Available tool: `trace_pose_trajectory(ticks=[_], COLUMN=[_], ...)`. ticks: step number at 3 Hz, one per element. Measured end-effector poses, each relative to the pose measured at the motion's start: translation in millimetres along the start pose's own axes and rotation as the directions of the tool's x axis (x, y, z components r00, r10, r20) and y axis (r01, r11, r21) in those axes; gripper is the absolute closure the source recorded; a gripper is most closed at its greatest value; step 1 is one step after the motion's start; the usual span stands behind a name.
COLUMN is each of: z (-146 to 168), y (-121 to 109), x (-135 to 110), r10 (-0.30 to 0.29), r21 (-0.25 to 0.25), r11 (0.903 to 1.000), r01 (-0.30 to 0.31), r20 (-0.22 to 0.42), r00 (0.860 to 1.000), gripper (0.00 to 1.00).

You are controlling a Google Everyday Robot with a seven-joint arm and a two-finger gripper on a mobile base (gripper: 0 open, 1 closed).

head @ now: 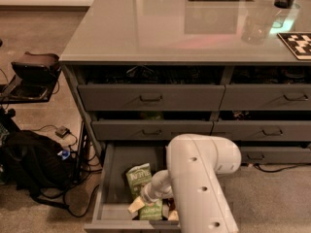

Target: Pick green jalapeno chip bag from bottom drawer and place on counter

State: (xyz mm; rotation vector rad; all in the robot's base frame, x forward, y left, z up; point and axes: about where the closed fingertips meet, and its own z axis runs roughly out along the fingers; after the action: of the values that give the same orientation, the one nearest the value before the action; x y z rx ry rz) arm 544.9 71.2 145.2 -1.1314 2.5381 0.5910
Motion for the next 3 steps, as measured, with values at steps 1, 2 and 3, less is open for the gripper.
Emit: trace_pose_trajectory(ticks=[1, 2, 3], z=[14.4, 17.7, 8.4], y=[-5.7, -8.0, -7.4], x=[16.2, 23.7, 30.9], r10=[0.034, 0.050, 0.053], r21=[0.030, 0.043, 0.052], r11=[0.9990, 0.9979, 0.9972], r01=[-0.033, -0.049, -0.054], r20=[-0.021, -0.022, 0.009], r00=[0.999, 0.999, 0.999], gripper=[0.19, 0.42, 0.66])
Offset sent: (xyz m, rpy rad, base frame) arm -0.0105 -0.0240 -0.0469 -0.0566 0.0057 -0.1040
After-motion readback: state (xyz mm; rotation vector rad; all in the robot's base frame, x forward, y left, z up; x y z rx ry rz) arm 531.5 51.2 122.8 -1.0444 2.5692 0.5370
